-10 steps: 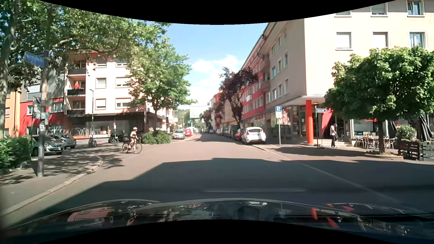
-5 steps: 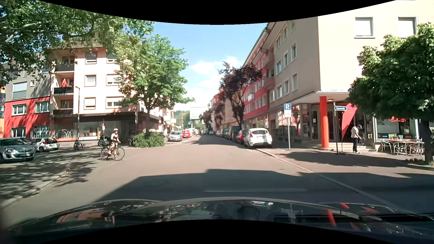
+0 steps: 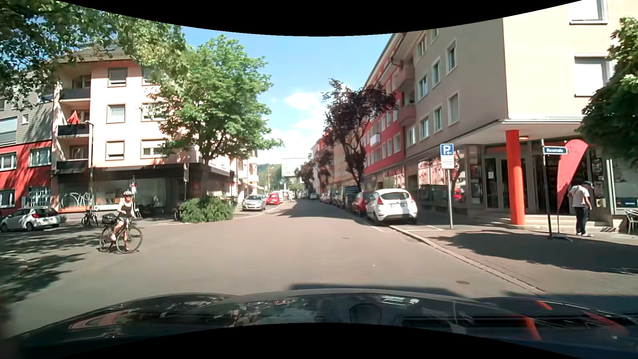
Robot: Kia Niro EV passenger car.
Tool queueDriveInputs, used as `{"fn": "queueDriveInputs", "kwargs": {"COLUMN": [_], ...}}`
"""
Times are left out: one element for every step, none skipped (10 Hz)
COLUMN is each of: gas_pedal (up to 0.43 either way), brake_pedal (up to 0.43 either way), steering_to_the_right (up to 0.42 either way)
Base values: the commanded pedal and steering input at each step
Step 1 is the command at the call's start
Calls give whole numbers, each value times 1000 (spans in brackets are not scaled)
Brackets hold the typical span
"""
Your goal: Follow the waypoints while adhering to traffic rules and regulations
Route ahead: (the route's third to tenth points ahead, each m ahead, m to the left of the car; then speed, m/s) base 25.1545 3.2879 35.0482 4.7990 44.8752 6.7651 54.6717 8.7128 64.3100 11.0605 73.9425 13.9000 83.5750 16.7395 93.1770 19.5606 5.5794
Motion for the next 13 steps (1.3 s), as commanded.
{"fn": "queueDriveInputs", "kwargs": {"gas_pedal": [228,228,228,228,228,228,220,209,189,189,177,150,150], "brake_pedal": [0,0,0,0,0,0,0,0,0,0,0,0,0], "steering_to_the_right": [-26,-26,-26,-26,-26,-27,-27,-27,-27,-27,-27,-27,-27]}}
